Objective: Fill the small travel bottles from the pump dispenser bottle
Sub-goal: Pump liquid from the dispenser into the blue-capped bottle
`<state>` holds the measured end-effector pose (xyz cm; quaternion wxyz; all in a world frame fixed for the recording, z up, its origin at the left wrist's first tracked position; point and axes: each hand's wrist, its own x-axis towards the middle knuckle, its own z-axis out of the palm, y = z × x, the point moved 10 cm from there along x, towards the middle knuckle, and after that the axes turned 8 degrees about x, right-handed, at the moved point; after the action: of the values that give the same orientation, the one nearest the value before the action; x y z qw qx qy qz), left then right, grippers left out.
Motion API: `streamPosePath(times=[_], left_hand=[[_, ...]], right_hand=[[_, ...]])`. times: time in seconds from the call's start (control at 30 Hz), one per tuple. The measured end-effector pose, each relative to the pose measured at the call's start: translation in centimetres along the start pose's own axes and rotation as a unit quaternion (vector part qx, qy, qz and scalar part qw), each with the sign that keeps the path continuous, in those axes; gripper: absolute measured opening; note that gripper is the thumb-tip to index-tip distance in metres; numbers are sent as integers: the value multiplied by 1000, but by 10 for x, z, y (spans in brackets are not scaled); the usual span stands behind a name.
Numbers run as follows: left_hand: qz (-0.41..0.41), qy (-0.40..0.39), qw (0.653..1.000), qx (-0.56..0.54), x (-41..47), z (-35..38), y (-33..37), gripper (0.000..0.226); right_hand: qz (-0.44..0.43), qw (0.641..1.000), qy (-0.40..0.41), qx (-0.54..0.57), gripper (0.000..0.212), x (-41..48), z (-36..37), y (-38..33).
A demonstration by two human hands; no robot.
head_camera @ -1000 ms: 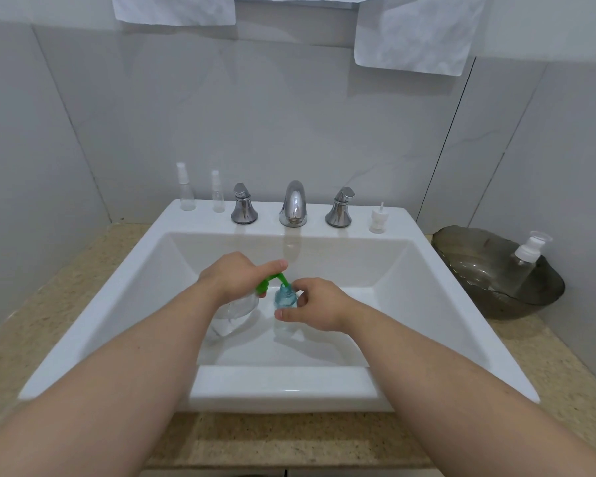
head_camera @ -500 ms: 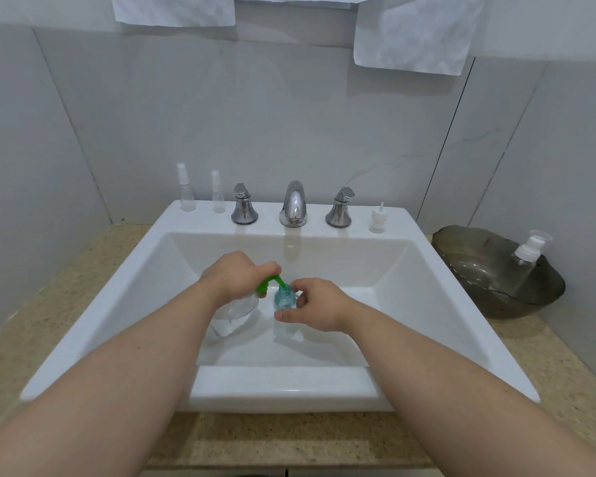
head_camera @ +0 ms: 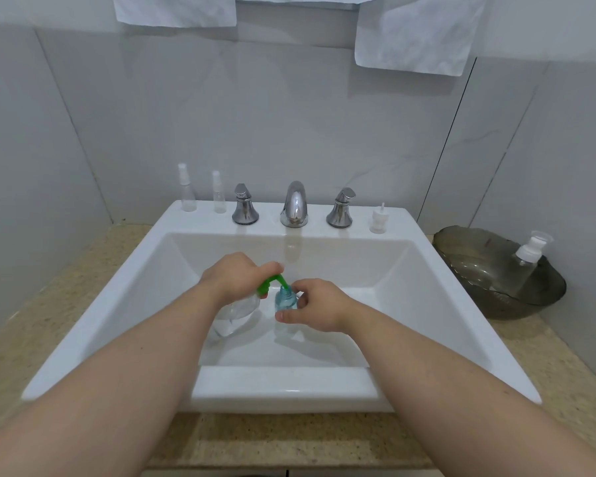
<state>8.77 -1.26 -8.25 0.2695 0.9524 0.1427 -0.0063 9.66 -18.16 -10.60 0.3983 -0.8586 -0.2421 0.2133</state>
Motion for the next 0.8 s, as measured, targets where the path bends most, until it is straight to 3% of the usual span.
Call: streamPosePath(times=[0.17, 0.8], left_hand=[[3, -4, 1000, 2, 2, 1, -2, 75], [-6, 3, 1000, 1, 0, 1, 0, 67]], right_hand=[[0, 1000, 4, 5, 36, 0, -1, 1], [2, 1000, 12, 11, 38, 3, -2, 5]])
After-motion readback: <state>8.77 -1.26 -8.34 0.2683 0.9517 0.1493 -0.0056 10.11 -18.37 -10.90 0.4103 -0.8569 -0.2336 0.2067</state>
